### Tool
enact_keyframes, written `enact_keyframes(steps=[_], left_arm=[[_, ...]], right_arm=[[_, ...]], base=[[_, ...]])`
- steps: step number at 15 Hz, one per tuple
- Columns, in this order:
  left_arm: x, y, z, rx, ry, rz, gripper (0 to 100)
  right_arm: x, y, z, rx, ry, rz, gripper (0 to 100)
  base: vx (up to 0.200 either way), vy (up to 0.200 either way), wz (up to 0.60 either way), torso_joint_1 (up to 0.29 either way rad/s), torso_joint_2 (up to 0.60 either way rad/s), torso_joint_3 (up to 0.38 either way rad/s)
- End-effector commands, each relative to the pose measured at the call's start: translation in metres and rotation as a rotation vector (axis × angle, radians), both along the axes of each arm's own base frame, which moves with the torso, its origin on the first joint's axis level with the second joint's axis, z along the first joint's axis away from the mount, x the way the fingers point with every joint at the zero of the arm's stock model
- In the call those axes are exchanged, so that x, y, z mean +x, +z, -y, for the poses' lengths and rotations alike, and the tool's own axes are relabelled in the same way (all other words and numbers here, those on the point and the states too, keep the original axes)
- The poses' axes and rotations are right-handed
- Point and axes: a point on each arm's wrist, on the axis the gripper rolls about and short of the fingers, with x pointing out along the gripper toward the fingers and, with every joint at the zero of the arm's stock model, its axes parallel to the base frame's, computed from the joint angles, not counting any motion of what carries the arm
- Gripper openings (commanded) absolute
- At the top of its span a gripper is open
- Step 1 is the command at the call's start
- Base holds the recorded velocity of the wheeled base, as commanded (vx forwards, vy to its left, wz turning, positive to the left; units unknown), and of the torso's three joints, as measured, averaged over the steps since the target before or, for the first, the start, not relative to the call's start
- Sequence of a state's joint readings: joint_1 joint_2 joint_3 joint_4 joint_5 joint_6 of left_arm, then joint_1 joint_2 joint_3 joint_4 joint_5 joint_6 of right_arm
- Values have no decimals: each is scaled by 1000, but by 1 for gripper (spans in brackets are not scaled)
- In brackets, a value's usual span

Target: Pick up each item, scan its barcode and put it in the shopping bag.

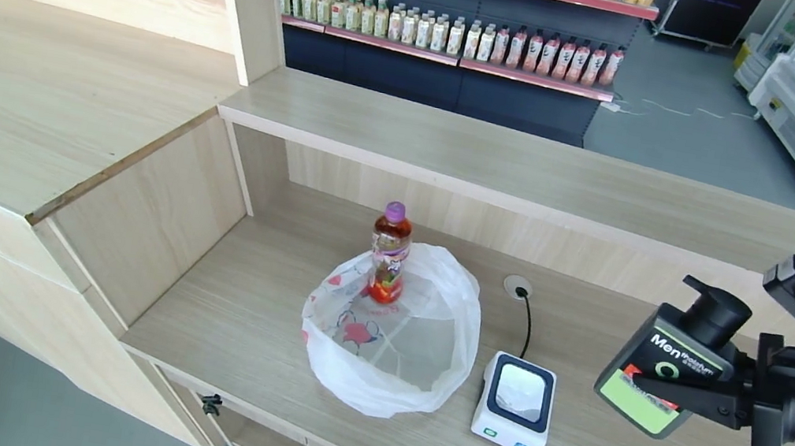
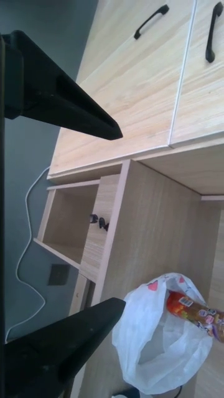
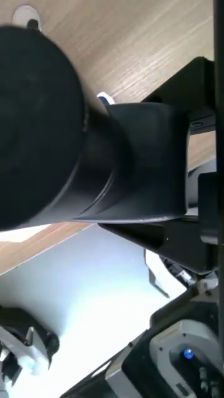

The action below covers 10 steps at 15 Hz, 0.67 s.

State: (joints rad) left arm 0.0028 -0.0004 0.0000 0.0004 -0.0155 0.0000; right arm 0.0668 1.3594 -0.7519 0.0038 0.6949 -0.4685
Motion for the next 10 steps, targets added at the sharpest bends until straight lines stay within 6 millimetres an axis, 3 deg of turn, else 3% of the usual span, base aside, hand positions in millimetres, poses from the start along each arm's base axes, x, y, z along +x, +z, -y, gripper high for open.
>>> enact_keyframes(steps=[1, 3, 10], left_arm=[[0, 0, 0, 0, 0, 0, 100], [0, 0, 0, 0, 0, 0, 100], [0, 0, 0, 0, 0, 0, 100]], right_arm=[[4, -4, 17, -57, -28, 19, 0], [-6, -5, 31, -129, -43, 51, 0], [-20, -15, 40, -201, -7, 88, 0]], base=[[0, 0, 0, 0, 0, 0], [0, 0, 0, 0, 0, 0], [0, 0, 0, 0, 0, 0]])
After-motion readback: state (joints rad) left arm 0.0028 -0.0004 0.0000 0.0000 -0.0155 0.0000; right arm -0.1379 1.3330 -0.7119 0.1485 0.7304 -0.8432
